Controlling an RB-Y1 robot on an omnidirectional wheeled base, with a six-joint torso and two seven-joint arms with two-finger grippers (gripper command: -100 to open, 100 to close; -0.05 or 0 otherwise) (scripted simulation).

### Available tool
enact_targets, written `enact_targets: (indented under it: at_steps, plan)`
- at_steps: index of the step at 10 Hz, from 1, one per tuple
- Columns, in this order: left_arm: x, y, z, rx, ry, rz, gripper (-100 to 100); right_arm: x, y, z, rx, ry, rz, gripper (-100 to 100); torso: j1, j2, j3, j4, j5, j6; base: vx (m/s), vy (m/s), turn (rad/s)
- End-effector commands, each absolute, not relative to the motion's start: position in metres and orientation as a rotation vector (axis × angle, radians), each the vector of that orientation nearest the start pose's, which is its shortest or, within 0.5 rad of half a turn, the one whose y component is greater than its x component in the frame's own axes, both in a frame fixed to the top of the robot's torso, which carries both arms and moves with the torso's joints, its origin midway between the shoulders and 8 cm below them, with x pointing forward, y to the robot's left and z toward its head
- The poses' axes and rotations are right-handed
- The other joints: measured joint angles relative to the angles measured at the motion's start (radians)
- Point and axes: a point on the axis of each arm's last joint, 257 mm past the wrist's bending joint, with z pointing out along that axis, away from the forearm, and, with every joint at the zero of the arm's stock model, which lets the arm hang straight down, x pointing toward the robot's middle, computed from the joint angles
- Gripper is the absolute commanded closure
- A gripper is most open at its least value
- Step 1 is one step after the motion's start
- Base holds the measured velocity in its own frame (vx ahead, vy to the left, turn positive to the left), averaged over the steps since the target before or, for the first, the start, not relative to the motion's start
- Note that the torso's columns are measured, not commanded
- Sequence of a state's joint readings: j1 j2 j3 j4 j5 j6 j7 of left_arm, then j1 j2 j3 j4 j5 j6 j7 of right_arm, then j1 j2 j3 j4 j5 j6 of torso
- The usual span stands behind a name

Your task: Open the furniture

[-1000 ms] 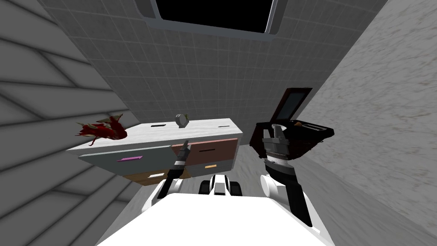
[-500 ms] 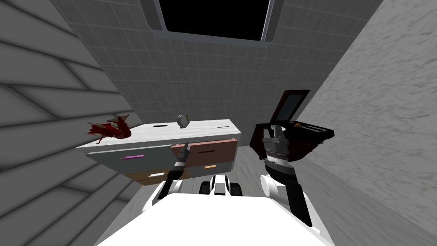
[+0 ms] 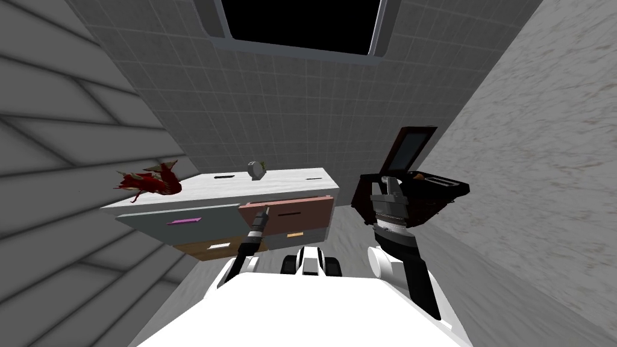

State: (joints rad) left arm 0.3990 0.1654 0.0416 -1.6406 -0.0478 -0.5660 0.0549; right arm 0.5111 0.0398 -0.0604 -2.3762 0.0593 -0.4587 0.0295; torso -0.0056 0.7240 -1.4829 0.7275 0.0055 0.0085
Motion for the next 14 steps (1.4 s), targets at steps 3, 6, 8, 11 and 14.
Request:
enact_targets:
  at_steps: [3,6,8,11,14]
  plan:
    - [0.401,0.318,-0.271,-1.005,1.123,-1.103,-100,0.327,-0.294,0.056,0.596,0.588,1.177,0,0.006,0.015,0.007,0.01,-0.005,-0.008,0.017,-0.066,0.011]
    - [0.398,0.311,-0.299,-1.081,1.12,-1.097,-100,0.327,-0.294,0.056,0.596,0.588,1.177,0,0.005,0.016,0.008,0.011,-0.006,-0.008,-0.006,-0.073,0.011]
    - [0.396,0.299,-0.312,-1.14,1.096,-1.108,-100,0.327,-0.294,0.056,0.596,0.588,1.177,0,0.006,0.014,0.007,0.01,-0.005,-0.008,0.0,-0.051,0.007]
    - [0.397,0.28,-0.321,-1.212,1.046,-1.133,-100,0.327,-0.294,0.056,0.596,0.588,1.177,0,0.006,0.014,0.007,0.01,-0.005,-0.009,0.005,-0.027,0.004]
    - [0.4,0.286,-0.316,-1.199,1.053,-1.129,-100,0.327,-0.294,0.056,0.596,0.588,1.177,0,0.007,0.012,0.006,0.01,-0.005,-0.008,0.032,0.002,-0.008]
